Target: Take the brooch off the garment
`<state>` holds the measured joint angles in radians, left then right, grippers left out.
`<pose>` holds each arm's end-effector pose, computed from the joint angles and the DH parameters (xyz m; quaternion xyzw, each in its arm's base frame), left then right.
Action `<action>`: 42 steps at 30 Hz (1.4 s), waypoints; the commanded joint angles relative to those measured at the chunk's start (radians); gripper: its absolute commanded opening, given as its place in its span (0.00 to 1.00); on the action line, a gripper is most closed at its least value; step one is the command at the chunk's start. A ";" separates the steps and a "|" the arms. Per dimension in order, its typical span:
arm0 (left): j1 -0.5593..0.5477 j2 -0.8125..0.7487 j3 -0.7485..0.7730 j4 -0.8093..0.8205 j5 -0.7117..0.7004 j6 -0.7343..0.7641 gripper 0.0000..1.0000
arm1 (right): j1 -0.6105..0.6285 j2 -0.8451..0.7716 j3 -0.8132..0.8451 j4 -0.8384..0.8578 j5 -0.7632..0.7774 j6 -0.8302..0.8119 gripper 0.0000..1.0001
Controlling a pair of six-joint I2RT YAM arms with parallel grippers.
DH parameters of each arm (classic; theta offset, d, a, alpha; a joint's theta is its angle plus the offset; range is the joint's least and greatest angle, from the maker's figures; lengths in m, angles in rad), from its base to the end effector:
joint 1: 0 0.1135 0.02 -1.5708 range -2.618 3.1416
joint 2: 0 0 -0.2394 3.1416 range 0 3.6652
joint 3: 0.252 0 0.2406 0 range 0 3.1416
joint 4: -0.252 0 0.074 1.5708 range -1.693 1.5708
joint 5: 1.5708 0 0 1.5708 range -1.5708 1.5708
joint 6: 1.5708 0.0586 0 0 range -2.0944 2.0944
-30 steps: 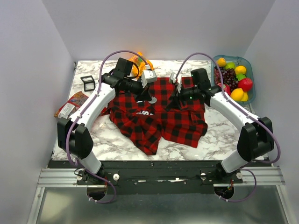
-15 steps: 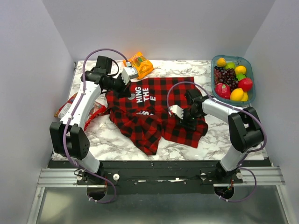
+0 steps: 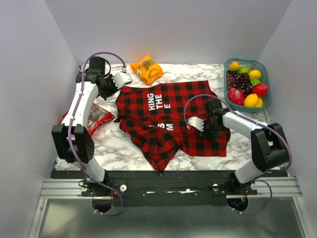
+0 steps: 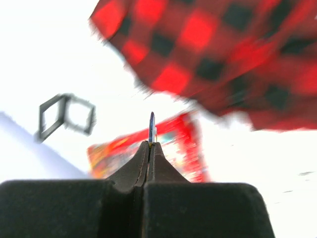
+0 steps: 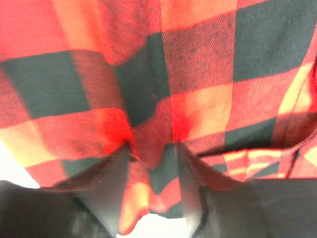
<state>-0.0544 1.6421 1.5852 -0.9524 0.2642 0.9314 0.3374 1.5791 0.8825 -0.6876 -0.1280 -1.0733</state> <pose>0.3413 -0.0339 0.2884 0.4829 0.8218 0.0020 0.3024 0.2464 0.0944 0.1196 -0.6487 0.7527 0.0260 0.1097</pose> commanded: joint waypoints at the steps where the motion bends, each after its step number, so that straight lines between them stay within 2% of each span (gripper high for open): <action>1: 0.092 0.167 0.146 -0.009 -0.187 0.213 0.00 | -0.031 -0.026 -0.033 -0.073 -0.064 0.061 0.82; 3: 0.106 0.272 0.252 -0.025 -0.221 0.244 0.00 | -0.031 -0.079 0.036 -0.101 -0.154 0.114 0.99; 5: 0.120 0.336 0.317 -0.034 -0.241 0.271 0.00 | -0.031 -0.091 0.085 -0.135 -0.245 0.166 1.00; 7: 0.123 0.410 0.372 -0.008 -0.302 0.279 0.00 | -0.031 -0.100 0.148 -0.142 -0.263 0.237 1.00; 11: 0.126 0.510 0.435 0.040 -0.375 0.294 0.00 | -0.031 -0.137 0.188 -0.151 -0.248 0.251 0.99; 14: 0.130 0.536 0.418 0.125 -0.420 0.293 0.00 | -0.032 -0.140 0.188 -0.151 -0.229 0.248 1.00; 22: 0.133 0.605 0.423 0.205 -0.465 0.297 0.00 | -0.031 -0.114 0.205 -0.155 -0.236 0.266 1.00; 42: 0.136 0.717 0.484 0.225 -0.499 0.284 0.00 | -0.031 -0.061 0.233 -0.167 -0.285 0.299 1.00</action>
<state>0.0731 2.3325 2.0346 -0.7448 -0.2081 1.2186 0.3065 1.4986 1.0931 -0.8307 -0.3832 -0.7895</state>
